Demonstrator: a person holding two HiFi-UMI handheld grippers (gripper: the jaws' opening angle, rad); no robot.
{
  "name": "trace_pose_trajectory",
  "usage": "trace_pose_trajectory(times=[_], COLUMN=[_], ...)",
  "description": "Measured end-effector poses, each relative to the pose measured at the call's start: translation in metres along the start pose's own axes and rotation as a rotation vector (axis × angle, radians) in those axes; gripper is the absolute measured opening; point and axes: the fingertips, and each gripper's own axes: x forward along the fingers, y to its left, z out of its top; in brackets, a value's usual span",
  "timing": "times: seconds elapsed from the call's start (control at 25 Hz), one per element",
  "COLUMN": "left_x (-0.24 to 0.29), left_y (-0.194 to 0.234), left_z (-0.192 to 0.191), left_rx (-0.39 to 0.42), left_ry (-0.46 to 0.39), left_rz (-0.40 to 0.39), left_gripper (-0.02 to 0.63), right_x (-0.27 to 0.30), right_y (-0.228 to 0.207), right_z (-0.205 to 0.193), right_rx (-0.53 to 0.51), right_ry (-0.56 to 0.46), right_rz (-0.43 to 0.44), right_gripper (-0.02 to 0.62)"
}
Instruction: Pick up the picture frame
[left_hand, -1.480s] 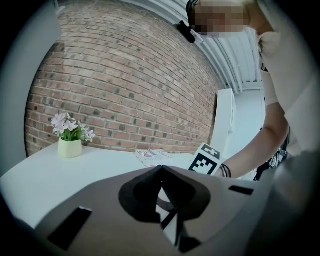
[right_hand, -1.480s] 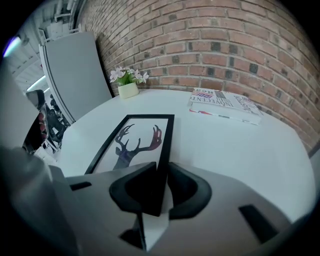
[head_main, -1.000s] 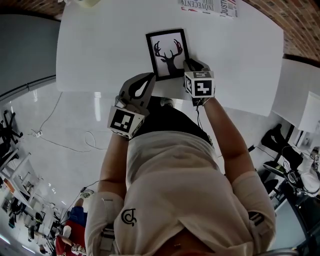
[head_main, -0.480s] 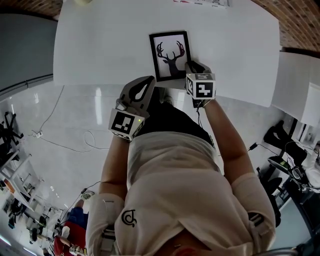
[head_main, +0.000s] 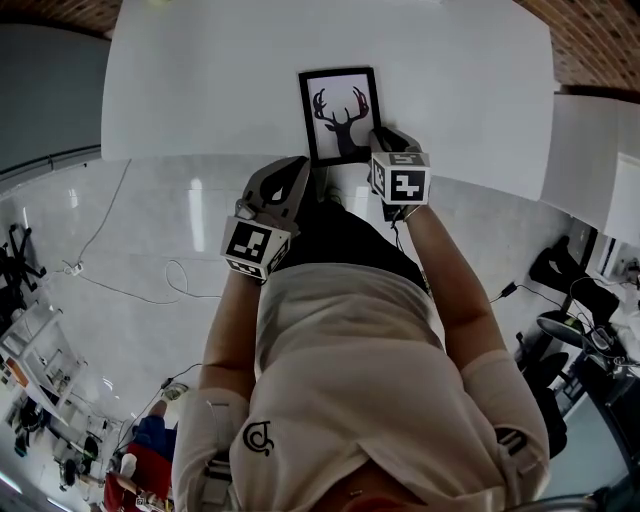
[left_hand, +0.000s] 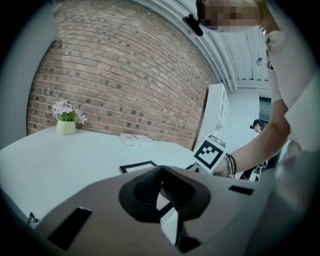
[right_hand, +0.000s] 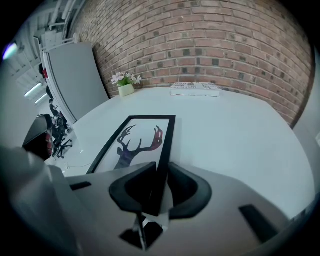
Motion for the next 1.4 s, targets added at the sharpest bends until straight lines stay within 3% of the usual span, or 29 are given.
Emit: trace_pose_trajectory(times=[0.36, 0.76, 0.88, 0.96, 1.04, 1.2, 1.4], left_x=[0.0, 0.016, 0.023, 0.029, 0.035, 0.049, 0.063], left_y=[-0.03, -0.026, -0.024, -0.024, -0.026, -0.032, -0.035], left_z=[-0.034, -0.083, -0.1, -0.109, -0.117, -0.125, -0.127], left_rx=[-0.042, -0.194, -0.278, -0.359, -0.482, -0.768, -0.864], left_ry=[0.041, 0.126, 0.155, 0.167, 0.167, 0.126, 0.138], left_rz=[0.008, 0.03, 0.01, -0.017, -0.054, -0.139, -0.208], left_gripper=[0.012, 0.014, 0.043, 0.107, 0.182, 0.221, 0.222], right_x=[-0.029, -0.044, -0.046, -0.046, -0.047, -0.048, -0.049], right_y=[-0.014, -0.023, -0.023, -0.024, -0.024, -0.025, -0.024], right_z=[-0.036, -0.06, -0.062, -0.062, -0.061, -0.063, -0.063], right_rx=[0.005, 0.024, 0.034, 0.033, 0.03, 0.03, 0.032], right_ry=[0.008, 0.025, 0.023, 0.022, 0.02, 0.02, 0.008], right_rz=[0.0, -0.006, -0.005, -0.005, -0.002, 0.005, 0.006], right_gripper=[0.081, 0.081, 0.081, 0.08, 0.08, 0.081, 0.081])
